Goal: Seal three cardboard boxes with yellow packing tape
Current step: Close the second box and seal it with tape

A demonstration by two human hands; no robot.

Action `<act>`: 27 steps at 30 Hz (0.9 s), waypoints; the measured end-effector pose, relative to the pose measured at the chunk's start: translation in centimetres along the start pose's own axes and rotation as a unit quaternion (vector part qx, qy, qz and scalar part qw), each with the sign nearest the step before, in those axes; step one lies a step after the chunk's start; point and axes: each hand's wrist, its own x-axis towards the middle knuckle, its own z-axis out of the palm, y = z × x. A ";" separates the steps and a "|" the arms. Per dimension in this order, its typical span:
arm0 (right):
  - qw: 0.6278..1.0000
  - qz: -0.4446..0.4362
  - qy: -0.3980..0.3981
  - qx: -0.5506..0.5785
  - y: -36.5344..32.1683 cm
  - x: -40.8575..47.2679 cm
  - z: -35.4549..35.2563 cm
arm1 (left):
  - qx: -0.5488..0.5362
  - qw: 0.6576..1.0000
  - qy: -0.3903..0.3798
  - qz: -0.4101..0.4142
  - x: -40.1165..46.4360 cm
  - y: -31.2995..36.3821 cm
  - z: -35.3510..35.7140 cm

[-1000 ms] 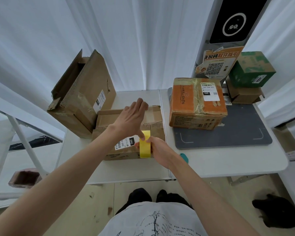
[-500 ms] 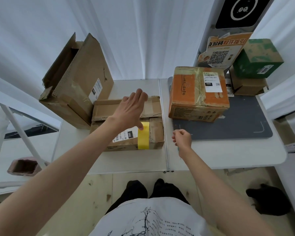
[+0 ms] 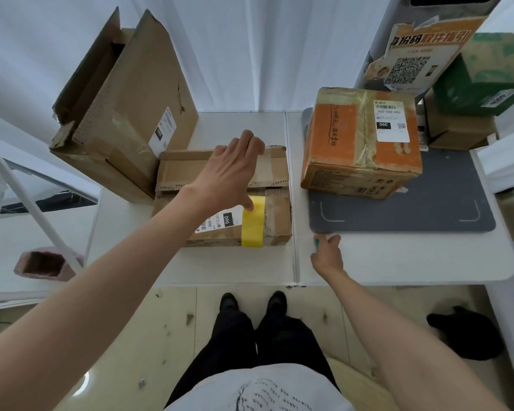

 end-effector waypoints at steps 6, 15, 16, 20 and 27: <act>0.986 0.051 0.090 0.128 -0.7 -0.8 -0.4 | -0.014 1.000 -0.001 -0.006 -0.3 0.0 0.2; 0.861 -0.088 0.070 0.497 -8.3 -5.5 -8.0 | -0.017 1.000 -0.015 0.005 -0.6 -0.1 -0.3; 0.858 -0.119 0.049 0.497 -9.1 -6.3 -8.8 | -0.017 1.000 -0.015 0.007 -0.7 -0.1 -0.4; 0.843 -0.209 -0.039 0.494 -10.8 -8.1 -10.7 | -0.017 1.000 -0.022 0.010 -0.8 -0.1 -0.6; 0.883 -0.202 -0.093 0.413 -12.2 -8.8 -11.3 | -0.022 1.000 -0.021 0.007 -1.1 -0.2 -0.4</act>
